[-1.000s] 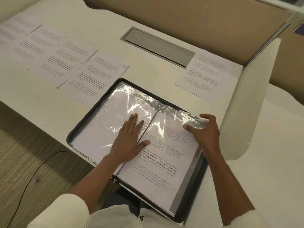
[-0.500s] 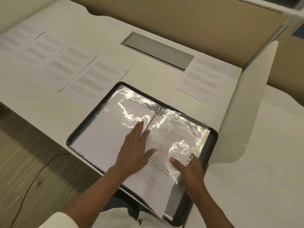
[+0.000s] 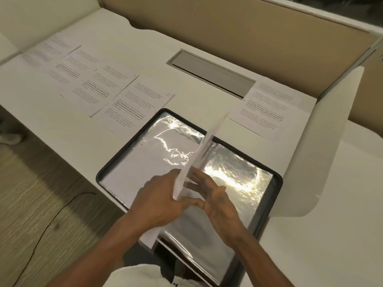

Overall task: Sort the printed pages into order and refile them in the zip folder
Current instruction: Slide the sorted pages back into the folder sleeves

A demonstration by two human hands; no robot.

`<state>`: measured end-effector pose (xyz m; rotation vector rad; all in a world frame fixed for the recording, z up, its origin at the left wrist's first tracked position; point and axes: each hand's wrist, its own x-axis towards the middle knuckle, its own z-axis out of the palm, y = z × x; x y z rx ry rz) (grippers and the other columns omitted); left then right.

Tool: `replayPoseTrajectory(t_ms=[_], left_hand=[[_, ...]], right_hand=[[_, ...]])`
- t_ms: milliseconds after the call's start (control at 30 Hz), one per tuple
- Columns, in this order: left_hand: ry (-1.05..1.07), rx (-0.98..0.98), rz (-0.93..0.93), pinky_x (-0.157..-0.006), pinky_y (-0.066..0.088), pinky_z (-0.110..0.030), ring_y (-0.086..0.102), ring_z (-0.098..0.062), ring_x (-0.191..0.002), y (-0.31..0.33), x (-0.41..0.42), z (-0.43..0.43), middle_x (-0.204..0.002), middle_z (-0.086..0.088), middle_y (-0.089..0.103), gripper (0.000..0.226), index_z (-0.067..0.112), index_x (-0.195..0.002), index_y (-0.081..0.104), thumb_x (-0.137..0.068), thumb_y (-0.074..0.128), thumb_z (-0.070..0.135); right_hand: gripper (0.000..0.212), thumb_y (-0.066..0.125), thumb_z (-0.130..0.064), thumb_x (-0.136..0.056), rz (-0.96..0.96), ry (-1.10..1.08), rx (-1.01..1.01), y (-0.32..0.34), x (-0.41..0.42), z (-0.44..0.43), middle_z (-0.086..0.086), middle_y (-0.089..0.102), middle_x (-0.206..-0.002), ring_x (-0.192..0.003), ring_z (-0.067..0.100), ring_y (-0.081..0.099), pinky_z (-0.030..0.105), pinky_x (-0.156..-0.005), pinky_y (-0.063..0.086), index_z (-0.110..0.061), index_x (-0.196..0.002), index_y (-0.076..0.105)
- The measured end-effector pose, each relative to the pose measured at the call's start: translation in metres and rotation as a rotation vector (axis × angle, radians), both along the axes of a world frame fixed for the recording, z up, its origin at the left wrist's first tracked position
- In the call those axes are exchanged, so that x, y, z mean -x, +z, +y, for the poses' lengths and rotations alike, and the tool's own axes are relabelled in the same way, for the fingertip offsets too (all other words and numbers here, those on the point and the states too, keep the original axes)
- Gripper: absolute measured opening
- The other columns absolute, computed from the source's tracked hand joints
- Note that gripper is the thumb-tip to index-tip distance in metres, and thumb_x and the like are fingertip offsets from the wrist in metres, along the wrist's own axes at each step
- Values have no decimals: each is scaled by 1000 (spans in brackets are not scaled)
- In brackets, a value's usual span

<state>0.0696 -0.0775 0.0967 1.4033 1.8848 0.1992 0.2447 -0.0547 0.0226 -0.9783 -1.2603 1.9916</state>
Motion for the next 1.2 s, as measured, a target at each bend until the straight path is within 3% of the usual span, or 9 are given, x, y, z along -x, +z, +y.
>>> replayPoseTrajectory(t_ms=[100, 200, 367, 467, 567, 700, 833, 1000, 1200], left_hand=[[98, -27, 127, -70, 52, -32, 67, -17, -86, 4, 26, 15, -92, 7, 69, 5, 32, -101, 63, -97, 65, 32], [179, -38, 228, -68, 52, -32, 67, -20, -83, 1, 58, 27, -86, 5, 67, 12, 23, -96, 72, -102, 63, 27], [231, 36, 419, -84, 48, -35, 65, -32, -112, -10, 101, 46, -128, -9, 67, 48, 20, -143, 62, -102, 65, 44], [244, 78, 453, -83, 47, -35, 65, -33, -116, -26, 125, 56, -133, -9, 67, 56, 21, -146, 60, -98, 70, 49], [255, 113, 418, -84, 50, -37, 66, -34, -116, -46, 144, 64, -134, -11, 67, 61, 17, -145, 61, -95, 75, 47], [232, 143, 403, -75, 49, -33, 69, -32, -105, -76, 163, 71, -122, -10, 71, 58, 13, -135, 67, -91, 79, 49], [185, 183, 451, -70, 52, -34, 69, -29, -90, -97, 175, 77, -105, -6, 71, 58, 13, -114, 67, -83, 82, 60], [101, 195, 625, -60, 41, -29, 57, -21, -71, -94, 180, 88, -74, 4, 52, 65, 17, -91, 57, -72, 81, 74], [-138, 108, 777, -58, 38, -27, 65, -17, -83, -82, 174, 102, -77, 9, 44, 48, 24, -97, 58, -83, 78, 65]], right_hand=[[98, 43, -89, -86, -30, 38, -97, -1, 11, 4, -1, 47, -161, -147, 27, 46, 57, -113, 46, -23, -158, 44], [88, 45, -85, -89, -33, 36, -123, -9, 22, 7, -7, 47, -161, -149, 21, 43, 57, -117, 42, -29, -157, 46], [67, 45, -78, -94, -180, 85, -147, -26, 46, 11, -24, 46, -158, -147, 1, 40, 45, -123, 36, -46, -152, 48], [69, 52, -81, -89, -294, 96, -165, -37, 60, 13, -31, 41, -158, -147, -9, 34, 41, -125, 33, -50, -151, 48], [69, 51, -78, -94, -558, 184, -299, -52, 73, 14, -26, 26, -167, -155, -5, 18, 44, -130, 22, -49, -155, 42], [74, 52, -72, -97, -840, 212, -530, -72, 89, 16, -12, 10, -175, -161, 8, 1, 35, -131, 5, -33, -159, 42], [68, 64, -54, -96, -980, 206, -677, -90, 98, 10, -2, 9, -176, -162, 21, 4, 43, -131, 10, -27, -156, 46], [50, 68, -41, -93, -989, 40, -736, -102, 107, 6, -2, 30, -169, -157, 22, 23, 42, -125, 22, -30, -140, 58], [33, 68, -43, -92, -913, -100, -610, -99, 100, 25, -14, 50, -149, -142, 7, 39, 37, -109, 45, -28, -121, 70]])
